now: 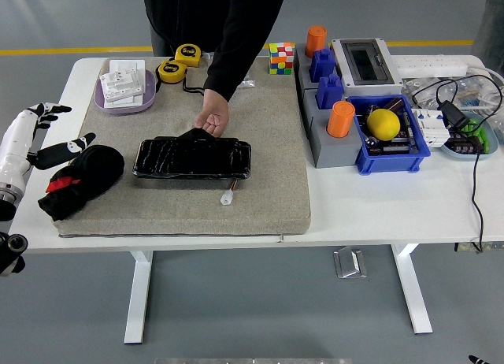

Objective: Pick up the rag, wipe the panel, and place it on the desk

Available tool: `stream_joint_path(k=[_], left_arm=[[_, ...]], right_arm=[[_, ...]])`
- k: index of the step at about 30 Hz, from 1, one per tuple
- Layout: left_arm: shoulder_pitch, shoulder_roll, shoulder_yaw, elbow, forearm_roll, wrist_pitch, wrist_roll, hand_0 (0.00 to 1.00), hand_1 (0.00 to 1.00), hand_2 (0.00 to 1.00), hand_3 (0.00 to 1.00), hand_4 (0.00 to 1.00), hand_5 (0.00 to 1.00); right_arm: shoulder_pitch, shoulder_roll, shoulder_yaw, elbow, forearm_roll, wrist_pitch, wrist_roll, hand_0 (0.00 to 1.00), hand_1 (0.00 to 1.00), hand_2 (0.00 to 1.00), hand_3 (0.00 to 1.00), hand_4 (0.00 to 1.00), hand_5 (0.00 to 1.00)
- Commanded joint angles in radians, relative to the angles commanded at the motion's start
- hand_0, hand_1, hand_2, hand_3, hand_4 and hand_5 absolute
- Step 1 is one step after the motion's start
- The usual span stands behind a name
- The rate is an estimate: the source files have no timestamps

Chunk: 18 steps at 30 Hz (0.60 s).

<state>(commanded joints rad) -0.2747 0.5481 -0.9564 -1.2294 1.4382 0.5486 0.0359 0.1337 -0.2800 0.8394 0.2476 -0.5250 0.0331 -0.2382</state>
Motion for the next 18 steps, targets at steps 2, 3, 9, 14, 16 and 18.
stream_joint_path(k=[2,3,9,14,16,18], left_arm=[[0.000,-0.003,0.004,0.006,-0.001,0.001,0.000,0.709,0.769,0.810,0.732,0.906,0.349],[-0.003,-0.006,0.012,0.015,-0.002,0.003,-0.002,0.709,0.769,0.810,0.732,0.906,0.349],[-0.022,-0.027,0.056,0.069,-0.019,0.011,-0.015,0.706,0.766,0.810,0.726,0.903,0.333],[-0.047,-0.055,0.084,0.118,-0.015,0.022,-0.022,0.708,0.768,0.814,0.732,0.901,0.328],[-0.055,-0.065,0.093,0.130,-0.014,0.024,-0.022,0.708,0.768,0.814,0.732,0.901,0.328],[-0.061,-0.073,0.101,0.140,-0.010,0.025,-0.018,0.708,0.768,0.814,0.732,0.901,0.328]], right_arm=[[0.000,0.000,-0.001,0.000,0.000,0.000,0.000,0.767,0.591,0.711,0.612,0.998,0.557],[0.000,0.000,-0.002,0.001,0.001,0.000,0.000,0.767,0.591,0.711,0.612,0.998,0.557],[0.000,-0.002,-0.009,0.000,0.006,0.000,0.002,0.768,0.589,0.711,0.612,0.998,0.557],[0.003,0.001,-0.013,-0.001,0.008,0.000,0.004,0.767,0.589,0.711,0.611,0.998,0.556],[0.004,0.002,-0.012,-0.001,0.008,-0.001,0.004,0.767,0.589,0.711,0.611,0.998,0.556],[0.004,0.002,-0.012,-0.001,0.008,-0.001,0.005,0.767,0.589,0.711,0.611,0.998,0.556]])
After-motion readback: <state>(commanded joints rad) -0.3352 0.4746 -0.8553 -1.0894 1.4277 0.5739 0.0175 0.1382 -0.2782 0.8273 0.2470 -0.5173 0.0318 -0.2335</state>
